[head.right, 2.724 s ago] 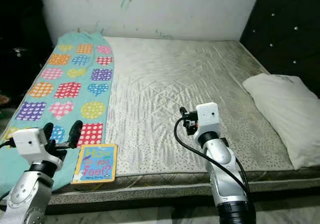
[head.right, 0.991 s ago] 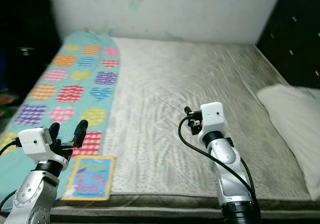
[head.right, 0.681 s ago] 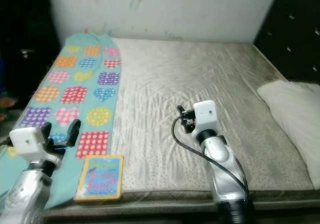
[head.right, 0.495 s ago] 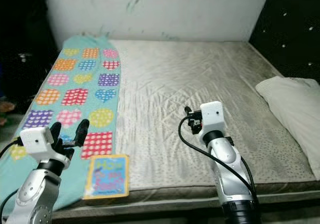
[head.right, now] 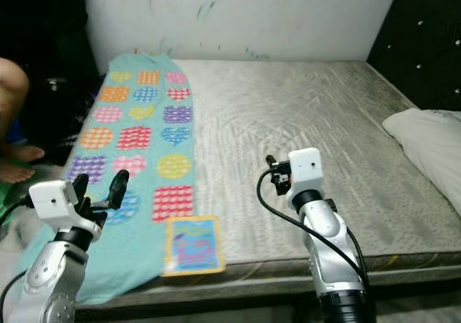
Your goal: Clean up the room
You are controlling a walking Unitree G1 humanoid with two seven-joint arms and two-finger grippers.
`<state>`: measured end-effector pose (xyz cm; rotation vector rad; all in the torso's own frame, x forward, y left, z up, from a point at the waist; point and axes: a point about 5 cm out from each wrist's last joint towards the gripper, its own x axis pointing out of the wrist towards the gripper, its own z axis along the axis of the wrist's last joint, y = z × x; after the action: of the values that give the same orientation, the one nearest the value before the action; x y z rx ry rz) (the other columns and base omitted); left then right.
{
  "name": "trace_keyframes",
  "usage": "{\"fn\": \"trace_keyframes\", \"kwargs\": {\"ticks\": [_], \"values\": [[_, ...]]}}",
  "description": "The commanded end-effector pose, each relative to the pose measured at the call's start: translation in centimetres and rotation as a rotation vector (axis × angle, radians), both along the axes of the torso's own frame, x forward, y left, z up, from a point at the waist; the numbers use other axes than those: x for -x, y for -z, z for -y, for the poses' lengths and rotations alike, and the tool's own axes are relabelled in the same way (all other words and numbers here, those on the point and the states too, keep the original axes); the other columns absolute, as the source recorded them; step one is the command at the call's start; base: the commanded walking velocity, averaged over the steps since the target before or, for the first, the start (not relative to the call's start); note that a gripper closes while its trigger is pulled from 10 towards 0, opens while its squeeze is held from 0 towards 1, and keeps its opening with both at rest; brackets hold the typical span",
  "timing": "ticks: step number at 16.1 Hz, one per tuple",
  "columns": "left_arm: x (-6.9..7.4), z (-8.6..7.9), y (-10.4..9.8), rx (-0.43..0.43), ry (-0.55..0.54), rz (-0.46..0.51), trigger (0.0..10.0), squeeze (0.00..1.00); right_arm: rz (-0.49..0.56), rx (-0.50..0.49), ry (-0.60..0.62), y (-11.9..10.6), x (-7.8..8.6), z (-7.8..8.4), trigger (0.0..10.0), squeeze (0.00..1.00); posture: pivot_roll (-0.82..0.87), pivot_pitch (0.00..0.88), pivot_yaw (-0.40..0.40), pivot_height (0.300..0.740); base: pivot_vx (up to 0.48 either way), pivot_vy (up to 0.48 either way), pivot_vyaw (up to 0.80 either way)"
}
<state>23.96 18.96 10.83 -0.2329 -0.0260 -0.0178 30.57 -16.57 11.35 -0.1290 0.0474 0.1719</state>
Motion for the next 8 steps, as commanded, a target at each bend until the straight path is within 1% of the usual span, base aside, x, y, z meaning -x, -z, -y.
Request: {"fn": "trace_keyframes", "kwargs": {"ticks": [1, 5, 6, 7, 8], "values": [[-0.06, -0.30, -0.14, -0.005, -0.004, -0.001, 10.0, 0.00, 0.036, 0.004, -0.015, -0.90, -0.37, -0.27, 10.0, 0.00, -0.04, 0.020, -0.041, 0.740, 0.000, 0.472, 0.00], [-0.14, -0.26, -0.06, -0.009, -0.006, -0.011, 10.0, 0.00, 0.036, 0.004, -0.014, -0.87, -0.37, -0.26, 10.0, 0.00, -0.04, 0.021, -0.040, 0.740, 0.000, 0.475, 0.00], [-0.16, -0.35, 0.07, -0.012, -0.013, -0.023, 10.0, 0.00, 0.046, 0.018, -0.026, -0.96, -0.33, -0.38, 10.0, 0.00, -0.04, 0.022, -0.040, 0.740, 0.000, 0.472, 0.00], [-0.19, -0.49, -0.02, -0.015, -0.023, -0.013, 10.0, 0.00, 0.057, 0.033, -0.042, -1.05, -0.26, -0.62, 10.0, 0.00, -0.04, 0.023, -0.040, 0.740, 0.000, 0.472, 0.00], [-0.21, -0.61, -0.11, -0.021, -0.032, -0.008, 10.0, 0.00, 0.058, 0.032, -0.042, -1.07, -0.26, -0.70, 10.0, 0.00, -0.03, 0.023, -0.040, 0.740, 0.000, 0.000, 0.00]]}}
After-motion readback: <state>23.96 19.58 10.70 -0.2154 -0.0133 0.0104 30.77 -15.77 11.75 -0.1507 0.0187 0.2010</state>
